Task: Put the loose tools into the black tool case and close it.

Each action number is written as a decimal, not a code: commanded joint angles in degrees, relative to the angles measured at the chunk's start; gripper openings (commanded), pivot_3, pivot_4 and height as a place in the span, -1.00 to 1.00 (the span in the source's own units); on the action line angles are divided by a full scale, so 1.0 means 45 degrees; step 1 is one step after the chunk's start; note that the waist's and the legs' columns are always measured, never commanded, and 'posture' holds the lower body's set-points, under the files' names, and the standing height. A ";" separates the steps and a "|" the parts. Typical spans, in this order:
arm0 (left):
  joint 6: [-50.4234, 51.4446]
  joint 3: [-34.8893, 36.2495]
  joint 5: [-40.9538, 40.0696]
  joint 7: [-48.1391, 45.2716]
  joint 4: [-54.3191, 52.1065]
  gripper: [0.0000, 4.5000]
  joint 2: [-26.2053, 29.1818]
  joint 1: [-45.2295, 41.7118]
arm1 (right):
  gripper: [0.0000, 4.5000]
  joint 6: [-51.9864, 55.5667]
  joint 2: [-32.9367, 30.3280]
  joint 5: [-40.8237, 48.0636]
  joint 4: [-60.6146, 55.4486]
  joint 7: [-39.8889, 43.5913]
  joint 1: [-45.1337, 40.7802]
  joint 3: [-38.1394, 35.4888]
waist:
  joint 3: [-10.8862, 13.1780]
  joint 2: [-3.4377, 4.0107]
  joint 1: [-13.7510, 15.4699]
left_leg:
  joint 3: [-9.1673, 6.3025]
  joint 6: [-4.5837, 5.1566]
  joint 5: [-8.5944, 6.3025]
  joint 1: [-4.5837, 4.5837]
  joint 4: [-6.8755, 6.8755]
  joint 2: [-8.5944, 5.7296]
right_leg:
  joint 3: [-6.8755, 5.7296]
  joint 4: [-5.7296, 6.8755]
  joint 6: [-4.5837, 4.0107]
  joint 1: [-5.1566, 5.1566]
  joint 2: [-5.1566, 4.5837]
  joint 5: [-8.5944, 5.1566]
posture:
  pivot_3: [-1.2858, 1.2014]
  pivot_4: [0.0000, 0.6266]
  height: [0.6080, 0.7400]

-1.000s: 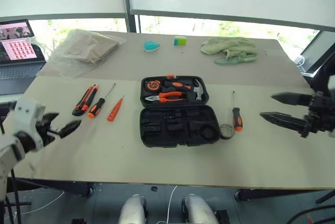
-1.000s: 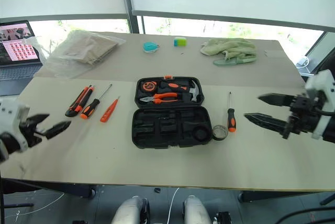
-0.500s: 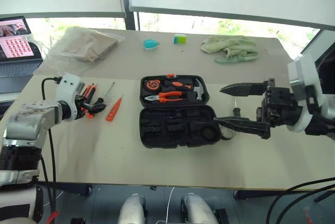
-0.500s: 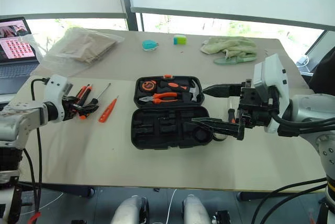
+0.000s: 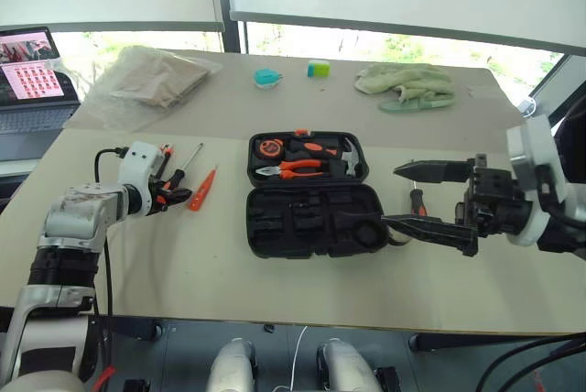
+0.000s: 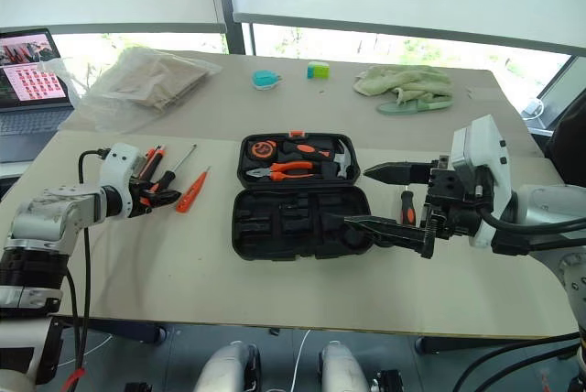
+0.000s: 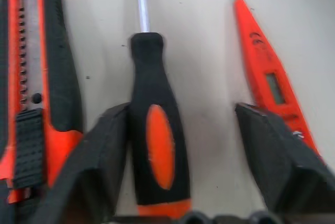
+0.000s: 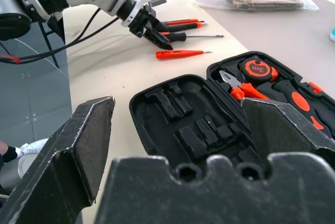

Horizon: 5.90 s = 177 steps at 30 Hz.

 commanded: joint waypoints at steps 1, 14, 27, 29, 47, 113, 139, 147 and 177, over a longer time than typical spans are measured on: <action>-0.0107 0.0109 0.0109 -0.0156 0.0160 -0.29 -0.0176 -0.0172 | 1.00 -0.0175 -0.0170 0.0472 -0.0319 -0.0103 -0.0014 -0.0683 | 0.0000 0.0000 0.0006 | 0.0000 0.0000 0.0000 0.0000 0.0000 0.0000 | 0.0000 0.0000 0.0000 0.0000 0.0000 0.0000 | 0.03 -0.52 1.00; -0.2532 0.0559 -0.1281 -0.3002 -0.1596 -0.60 -0.0888 -0.2769 | 1.00 -0.0198 -0.0308 0.0065 -0.0847 -0.0524 0.1615 -0.1147 | 0.0007 -0.0011 0.0309 | -0.0178 0.0015 -0.0009 -0.0191 0.0166 -0.0002 | -0.0153 0.0002 0.0012 -0.0012 0.0000 0.0006 | 0.03 -0.52 1.00; -0.8895 -0.5295 0.3262 -0.7175 0.1012 -0.60 -0.2376 -0.4141 | 1.00 -0.0110 0.0316 0.0082 -0.2126 -0.1896 0.4134 -0.2535 | -0.0015 0.0039 0.0233 | -0.0235 0.0017 -0.0002 -0.0182 0.0181 -0.0033 | -0.0157 0.0002 0.0024 0.0025 0.0001 0.0009 | 0.03 -0.52 1.00; -0.9144 -0.5515 0.3679 -0.7053 0.1586 -0.60 -0.2816 -0.4341 | 1.00 -0.0102 0.0357 0.0152 -0.2305 -0.2107 0.4369 -0.2665 | -0.0014 0.0037 0.0245 | -0.0242 0.0017 -0.0002 -0.0186 0.0181 -0.0034 | -0.0158 0.0001 0.0026 0.0024 0.0001 0.0009 | 0.03 -0.52 1.00; -0.8944 -0.5163 0.4583 -0.7174 0.2889 -0.07 -0.4076 -0.5017 | 1.00 -0.0234 0.0462 0.0835 -0.2658 -0.3391 0.4382 -0.2305 | -0.0014 0.0037 0.0239 | -0.0275 0.0027 0.0003 -0.0208 0.0206 -0.0048 | -0.0160 0.0006 0.0045 0.0029 -0.0002 0.0012 | 0.03 -0.52 1.00; -0.0807 -0.1294 -0.3321 -1.1422 -0.3651 0.96 -0.2126 -0.4535 | 1.00 -0.0028 0.2919 -0.1334 -0.0725 -0.3880 1.0494 -0.7176 | -0.0084 0.0195 -0.0039 | -0.0328 0.0055 0.0017 -0.0147 0.0276 -0.0053 | -0.0178 0.0020 0.0060 0.0140 0.0002 -0.0004 | 0.03 -0.52 1.00; -0.1850 -0.1896 -0.3050 -1.0005 -0.4312 1.00 -0.1707 -0.3970 | 0.39 0.1221 0.4656 -0.7230 0.8376 -0.8537 -0.1584 0.2922 | -0.0053 0.0232 -0.0070 | -0.0323 0.0067 0.0012 -0.0174 0.0240 -0.0092 | -0.0131 0.0016 0.0077 0.0111 0.0002 -0.0028 | 0.03 -0.52 1.00; -0.2085 -0.1938 -0.3042 -1.0020 -0.4374 1.00 -0.1645 -0.3801 | -0.55 0.1334 0.5203 -0.7295 0.7268 -0.8660 -0.0787 0.1870 | -0.0053 0.0232 -0.0058 | -0.0321 0.0066 0.0012 -0.0173 0.0238 -0.0092 | -0.0126 0.0016 0.0080 0.0111 0.0003 -0.0028 | 0.03 -0.52 1.00; -0.0628 -0.0354 -0.4564 -0.9475 -0.7411 1.00 0.1826 -0.0761 | -0.55 -1.0297 0.3029 -1.1801 1.0972 0.4574 -0.6485 0.9372 | 0.0026 0.0280 0.0108 | -0.0284 0.0061 0.0016 -0.0248 0.0253 -0.0081 | -0.0064 0.0038 0.0073 -0.0002 0.0040 -0.0026 | 0.03 -0.52 1.00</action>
